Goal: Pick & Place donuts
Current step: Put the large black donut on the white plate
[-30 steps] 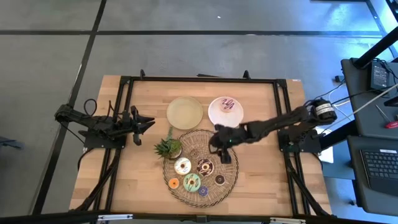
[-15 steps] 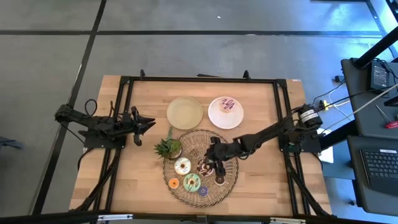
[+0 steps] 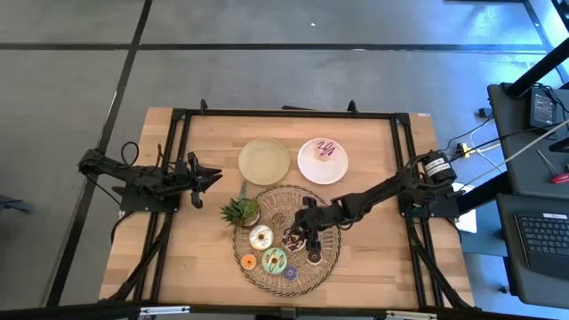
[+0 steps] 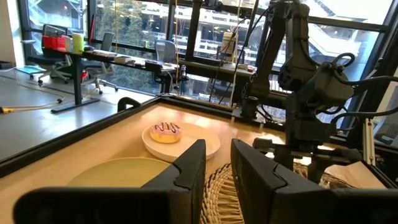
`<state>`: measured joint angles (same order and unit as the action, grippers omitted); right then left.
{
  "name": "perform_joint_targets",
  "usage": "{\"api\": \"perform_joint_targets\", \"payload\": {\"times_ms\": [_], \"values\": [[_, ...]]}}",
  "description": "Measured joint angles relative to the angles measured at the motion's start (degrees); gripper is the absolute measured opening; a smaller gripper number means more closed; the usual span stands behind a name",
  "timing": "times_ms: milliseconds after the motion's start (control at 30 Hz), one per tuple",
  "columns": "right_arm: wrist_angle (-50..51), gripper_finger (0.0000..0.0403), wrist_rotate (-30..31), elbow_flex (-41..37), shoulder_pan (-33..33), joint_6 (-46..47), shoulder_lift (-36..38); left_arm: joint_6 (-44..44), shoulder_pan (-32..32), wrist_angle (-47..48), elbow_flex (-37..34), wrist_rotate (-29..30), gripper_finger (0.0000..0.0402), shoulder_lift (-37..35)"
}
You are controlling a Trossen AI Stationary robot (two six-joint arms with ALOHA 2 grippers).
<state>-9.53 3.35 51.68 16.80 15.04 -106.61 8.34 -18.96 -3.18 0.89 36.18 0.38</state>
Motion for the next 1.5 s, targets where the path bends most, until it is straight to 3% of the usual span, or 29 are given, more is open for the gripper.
{"api": "perform_joint_targets", "payload": {"times_ms": [267, 500, 733, 867, 1000, 1200, 1500], "values": [[2.53, 0.0017, -5.15, -0.11, -1.03, 0.95, 4.04, 1.42, -0.04, 0.0, 0.0, -0.13, 0.007, 0.0], [11.77, 0.0029, -2.22, -0.1, -3.91, -1.62, 18.96, 1.53, -0.04, 0.0, 0.0, -0.17, 0.007, 0.0], [28.56, 0.0017, 13.73, -0.09, -11.05, 0.02, 33.68, 3.08, -0.04, 0.0, 0.0, -0.95, 0.0068, 0.0], [33.27, 0.0025, 14.23, -1.16, -17.23, 0.79, 36.78, 3.04, -0.04, 0.0, 0.01, -1.66, 0.0068, 0.0], [30.08, 0.0034, 10.94, -6.65, -23.26, 0.81, 36.85, 3.04, -0.04, 0.0, 0.0, -1.73, 0.0068, 0.0], [14.2, 0.0025, 1.87, -16.4, -30.74, 0.88, 36.09, 2.97, -0.04, 0.01, 0.0, -1.76, 0.007, 0.0], [5.76, 0.0034, -0.51, -23.44, -34.71, 1.85, 35.85, 3.04, -0.04, 0.0, 0.0, -1.75, 0.0066, 0.0]]}}
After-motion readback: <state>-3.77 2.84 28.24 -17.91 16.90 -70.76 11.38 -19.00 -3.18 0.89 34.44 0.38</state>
